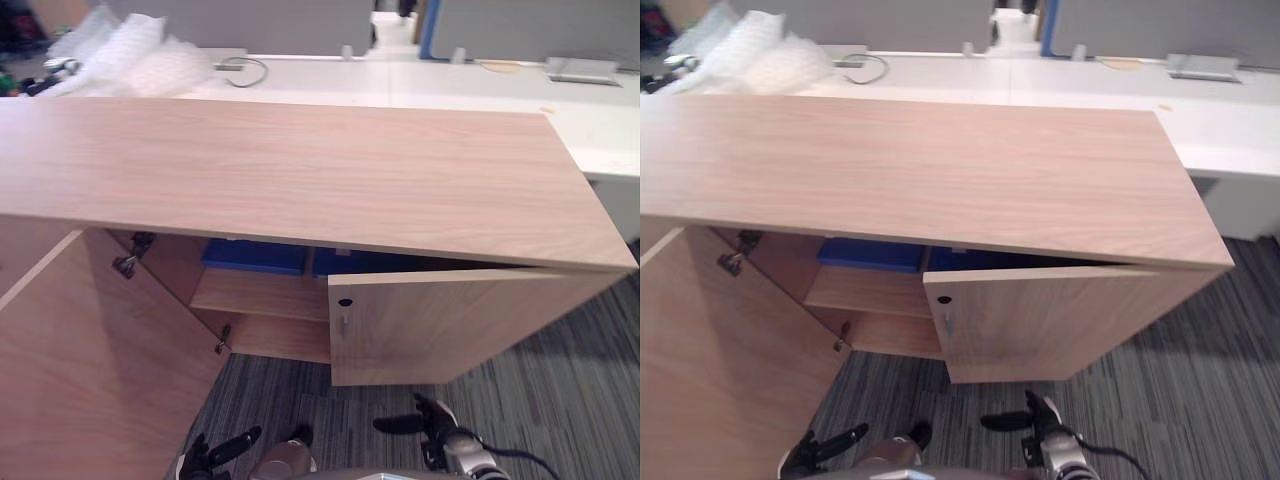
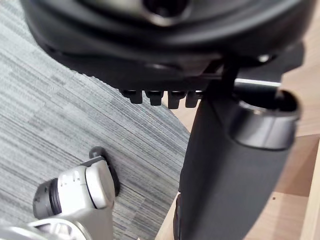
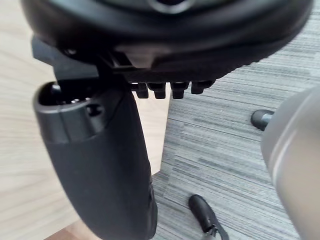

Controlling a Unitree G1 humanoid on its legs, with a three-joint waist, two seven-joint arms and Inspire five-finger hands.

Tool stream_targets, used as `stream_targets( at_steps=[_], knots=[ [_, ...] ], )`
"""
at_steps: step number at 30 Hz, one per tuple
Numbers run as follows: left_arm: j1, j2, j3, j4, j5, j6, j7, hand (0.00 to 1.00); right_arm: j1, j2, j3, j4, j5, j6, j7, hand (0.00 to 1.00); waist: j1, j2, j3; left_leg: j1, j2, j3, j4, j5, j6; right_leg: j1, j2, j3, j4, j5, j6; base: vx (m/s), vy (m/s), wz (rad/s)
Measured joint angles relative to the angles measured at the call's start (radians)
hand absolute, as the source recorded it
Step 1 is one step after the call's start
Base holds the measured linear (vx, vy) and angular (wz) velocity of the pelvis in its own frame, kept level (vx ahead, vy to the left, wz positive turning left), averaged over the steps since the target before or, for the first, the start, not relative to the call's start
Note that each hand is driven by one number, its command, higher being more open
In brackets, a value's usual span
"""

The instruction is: Walk over to the cabinet, pick up the folder, carry it to the office cabinet, place the folder inside the office cabinet, then close the office cabinet door

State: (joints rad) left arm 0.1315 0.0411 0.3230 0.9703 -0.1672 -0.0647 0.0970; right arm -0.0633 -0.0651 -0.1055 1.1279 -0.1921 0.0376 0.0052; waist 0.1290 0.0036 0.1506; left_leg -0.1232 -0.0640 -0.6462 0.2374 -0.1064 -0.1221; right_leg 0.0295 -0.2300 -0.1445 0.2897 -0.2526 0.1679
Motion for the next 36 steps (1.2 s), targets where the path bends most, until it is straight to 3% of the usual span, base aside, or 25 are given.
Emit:
stream_targets(
  at_steps=[2,4,7,8,9,10,11,12,14,15,17,18,20,23,26,29,31,32,33,34,36],
  knots=[
    [0.013,-0.046,0.006,-0.039,-0.020,-0.003,0.001,1.00,0.052,0.011,0.011,-0.013,0.000,0.018,0.000,1.00,0.005,0.019,-0.015,0.011,0.055,-0.024,-0.041,0.009,-0.027,0.034,0.047,-0.056,-0.032,0.003,-0.011,0.02,-0.301,0.46],
    [0.015,-0.054,0.003,-0.055,-0.020,-0.010,0.005,1.00,0.057,0.013,0.012,-0.023,0.006,0.022,0.002,1.00,0.002,0.021,-0.017,0.009,0.085,-0.028,-0.066,0.023,-0.048,0.054,0.077,-0.086,-0.059,0.011,-0.023,0.03,-0.196,0.39],
    [0.004,-0.059,-0.014,-0.088,-0.051,-0.022,0.006,1.00,0.055,0.040,0.017,-0.028,0.039,0.018,-0.017,1.00,-0.001,0.000,-0.007,-0.006,0.112,-0.010,-0.082,0.058,-0.065,0.094,0.113,-0.156,-0.098,0.022,-0.041,0.01,-0.169,0.66],
    [0.003,-0.065,-0.027,-0.108,-0.067,-0.019,0.002,1.00,0.054,0.049,0.018,-0.026,0.040,0.014,-0.023,1.00,-0.006,-0.018,-0.012,-0.041,0.113,0.068,-0.090,0.087,-0.040,0.094,0.111,-0.202,-0.105,0.021,-0.055,-0.03,-0.115,1.03],
    [-0.005,-0.050,-0.032,-0.122,-0.067,-0.023,0.002,1.00,0.051,0.059,0.018,-0.025,0.041,0.014,-0.027,1.00,-0.023,-0.037,-0.004,-0.090,0.146,0.242,-0.051,0.076,0.053,0.093,0.105,-0.252,-0.114,0.025,-0.069,-0.05,-0.116,1.03],
    [-0.016,-0.046,-0.032,-0.122,-0.064,-0.025,0.003,1.00,0.046,0.061,0.017,-0.025,0.040,0.011,-0.026,1.00,-0.026,-0.038,0.006,-0.129,0.175,0.378,0.018,0.066,0.079,0.098,0.105,-0.270,-0.114,0.025,-0.071,-0.04,-0.076,0.92],
    [-0.022,-0.040,-0.034,-0.115,-0.071,-0.021,0.004,1.00,0.038,0.057,0.009,-0.022,0.042,0.008,-0.025,1.00,-0.027,-0.034,0.018,-0.176,0.247,0.635,0.170,0.036,0.093,0.117,0.100,-0.299,-0.113,0.025,-0.071,0.06,0.001,0.82],
    [-0.019,-0.036,-0.048,-0.101,-0.077,-0.023,0.008,1.00,0.042,0.044,0.001,-0.019,0.052,0.006,-0.025,1.00,-0.032,-0.028,0.017,-0.175,0.283,0.837,0.247,0.015,0.114,0.138,0.085,-0.331,-0.109,0.025,-0.070,0.13,0.066,0.93],
    [-0.028,-0.012,-0.116,-0.072,-0.075,-0.027,0.003,1.00,0.038,0.027,-0.040,-0.011,0.109,0.001,-0.028,1.00,-0.055,-0.018,0.015,-0.169,0.267,0.998,0.215,0.015,0.138,0.146,0.055,-0.375,-0.093,0.017,-0.058,0.15,0.133,1.08],
    [-0.030,-0.003,-0.135,-0.068,-0.075,-0.032,-0.001,1.00,0.035,0.028,-0.057,-0.007,0.127,0.000,-0.029,1.00,-0.057,-0.024,0.018,-0.164,0.239,1.001,0.181,0.026,0.148,0.144,0.044,-0.383,-0.095,0.017,-0.059,0.13,0.163,1.04],
    [-0.049,0.019,-0.157,-0.049,-0.075,-0.034,-0.003,1.00,0.024,0.053,-0.124,-0.003,0.179,-0.016,-0.033,1.00,-0.061,-0.051,0.029,-0.143,0.138,0.990,0.038,0.104,0.168,0.149,-0.003,-0.438,-0.123,0.029,-0.060,0.12,0.129,0.86],
    [-0.051,0.025,-0.160,-0.030,-0.075,-0.030,-0.007,1.00,0.024,0.068,-0.162,0.001,0.200,-0.018,-0.036,1.00,-0.063,-0.053,0.031,-0.098,0.088,0.971,-0.078,0.165,0.171,0.164,-0.022,-0.468,-0.130,0.052,-0.048,0.09,0.078,0.85],
    [-0.039,0.027,-0.163,-0.002,-0.072,-0.032,-0.007,1.00,0.028,0.071,-0.190,0.005,0.229,-0.017,-0.032,1.00,-0.074,-0.035,0.026,0.012,0.037,0.917,-0.328,0.297,0.167,0.184,-0.013,-0.503,-0.131,0.082,-0.069,0.08,0.069,0.81],
    [-0.045,0.032,-0.156,0.007,-0.066,-0.027,-0.014,1.00,0.027,0.071,-0.225,0.006,0.238,-0.019,-0.035,1.00,-0.087,-0.037,0.034,0.016,0.021,0.855,-0.334,0.297,0.163,0.222,-0.010,-0.537,-0.123,0.083,-0.069,0.00,0.019,0.70],
    [-0.045,0.032,-0.148,0.013,-0.065,-0.028,-0.019,1.00,0.035,0.069,-0.229,0.005,0.242,-0.019,-0.037,1.00,-0.088,-0.034,0.037,0.025,0.016,0.850,-0.335,0.286,0.168,0.239,-0.011,-0.541,-0.124,0.083,-0.069,-0.07,0.027,0.13],
    [-0.042,0.030,-0.125,0.027,-0.109,-0.027,-0.031,1.00,0.047,0.060,-0.233,0.012,0.244,-0.017,-0.038,1.00,-0.111,-0.036,0.039,0.025,0.005,0.855,-0.335,0.279,0.168,0.268,-0.006,-0.564,-0.151,0.084,-0.071,-0.08,0.018,0.26],
    [-0.037,0.018,-0.097,0.024,-0.166,-0.026,-0.038,1.00,0.057,0.060,-0.269,0.017,0.260,-0.017,-0.038,1.00,-0.115,-0.039,0.038,0.017,-0.006,0.868,-0.334,0.234,0.138,0.273,-0.004,-0.599,-0.174,0.096,-0.091,-0.07,0.020,0.36],
    [-0.023,0.022,-0.057,-0.003,-0.213,-0.020,-0.038,1.00,0.065,0.078,-0.273,0.027,0.275,-0.017,-0.038,1.00,-0.116,-0.092,0.034,0.003,-0.017,0.939,-0.285,0.207,0.161,0.270,-0.044,-0.615,-0.210,0.096,-0.101,0.02,-0.032,-0.08],
    [0.017,0.005,0.004,-0.048,-0.258,-0.020,-0.031,1.00,0.079,0.071,-0.270,0.023,0.275,-0.017,-0.038,1.00,-0.103,-0.072,0.030,0.016,0.004,0.961,-0.213,0.187,0.191,0.272,-0.041,-0.615,-0.201,0.082,-0.084,0.06,-0.043,-0.17],
    [0.040,-0.005,0.033,-0.074,-0.283,-0.020,-0.029,1.00,0.080,0.066,-0.277,0.023,0.280,-0.016,-0.038,1.00,-0.108,-0.070,0.028,0.035,-0.005,0.955,-0.262,0.196,0.198,0.272,-0.046,-0.613,-0.192,0.080,-0.080,0.12,-0.026,-0.12],
    [0.073,-0.018,0.129,-0.146,-0.343,-0.020,-0.018,1.00,0.086,0.062,-0.307,0.014,0.297,-0.016,-0.039,1.00,-0.127,-0.061,0.032,0.070,-0.015,0.938,-0.334,0.216,0.184,0.272,-0.041,-0.608,-0.187,0.111,-0.112,0.09,0.049,0.19]
  ],
)
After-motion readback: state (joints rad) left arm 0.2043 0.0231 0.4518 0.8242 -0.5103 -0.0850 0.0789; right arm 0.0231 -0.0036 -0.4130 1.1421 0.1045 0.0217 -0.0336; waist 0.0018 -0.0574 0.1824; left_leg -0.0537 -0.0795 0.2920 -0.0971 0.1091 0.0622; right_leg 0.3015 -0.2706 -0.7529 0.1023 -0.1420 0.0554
